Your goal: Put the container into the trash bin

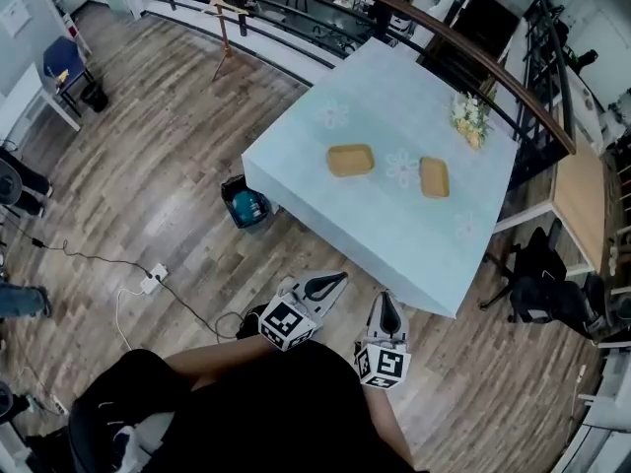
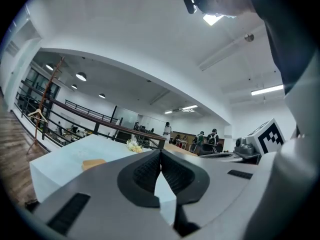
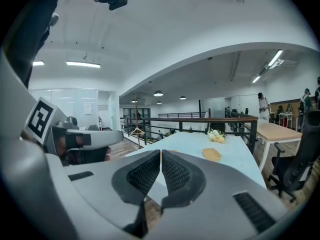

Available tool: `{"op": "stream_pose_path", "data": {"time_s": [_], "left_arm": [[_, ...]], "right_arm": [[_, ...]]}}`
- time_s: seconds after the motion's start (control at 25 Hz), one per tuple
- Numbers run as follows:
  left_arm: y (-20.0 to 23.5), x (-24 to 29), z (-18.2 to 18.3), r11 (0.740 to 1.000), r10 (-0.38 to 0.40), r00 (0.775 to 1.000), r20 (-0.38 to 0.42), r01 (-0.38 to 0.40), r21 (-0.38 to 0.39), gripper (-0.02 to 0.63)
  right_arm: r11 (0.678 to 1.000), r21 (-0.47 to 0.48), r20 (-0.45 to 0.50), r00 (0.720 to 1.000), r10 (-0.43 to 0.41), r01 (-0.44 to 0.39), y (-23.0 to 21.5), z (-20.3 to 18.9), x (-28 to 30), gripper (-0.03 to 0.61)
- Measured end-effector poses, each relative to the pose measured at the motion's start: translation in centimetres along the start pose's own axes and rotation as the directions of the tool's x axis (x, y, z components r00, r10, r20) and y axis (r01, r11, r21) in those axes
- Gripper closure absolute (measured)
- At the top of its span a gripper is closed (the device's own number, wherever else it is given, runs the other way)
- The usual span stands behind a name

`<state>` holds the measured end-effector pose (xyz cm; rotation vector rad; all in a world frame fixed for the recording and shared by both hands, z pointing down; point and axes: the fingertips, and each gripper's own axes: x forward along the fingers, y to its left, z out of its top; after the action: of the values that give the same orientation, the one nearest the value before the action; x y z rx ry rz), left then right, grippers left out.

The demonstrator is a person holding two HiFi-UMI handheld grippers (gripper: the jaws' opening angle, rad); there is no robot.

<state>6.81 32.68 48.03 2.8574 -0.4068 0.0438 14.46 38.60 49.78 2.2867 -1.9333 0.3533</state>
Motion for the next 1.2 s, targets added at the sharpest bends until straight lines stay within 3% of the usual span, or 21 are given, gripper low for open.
{"op": "stream_pose_path", "data": {"time_s": [0.32,0.6,1.0,1.2], "left_arm": [[8.8,2.0,3.8,1.0,0.001,0.999,0.051,0.0,-0.02,0.6],[15.4,2.5,4.9,0.999,0.025,0.998,0.059,-0.023,-0.024,0.6],[19.7,2.9,3.2,0.993,0.087,0.996,0.0,-0.086,-0.078,0.6],[21.6,3.8,3.1,0.987,0.125,0.992,0.003,-0.124,-0.102,0.6]], "right_arm": [[0.995,-0.035,-0.023,0.995,0.093,-0.094,3.9,3.7,9.7,0.543],[0.991,0.065,-0.044,0.992,0.119,-0.116,5.5,3.7,15.6,0.543],[0.982,0.066,-0.134,0.974,0.184,-0.177,7.9,2.5,21.1,0.543],[0.981,0.084,-0.161,0.969,0.189,-0.178,6.2,1.9,23.0,0.543]]}}
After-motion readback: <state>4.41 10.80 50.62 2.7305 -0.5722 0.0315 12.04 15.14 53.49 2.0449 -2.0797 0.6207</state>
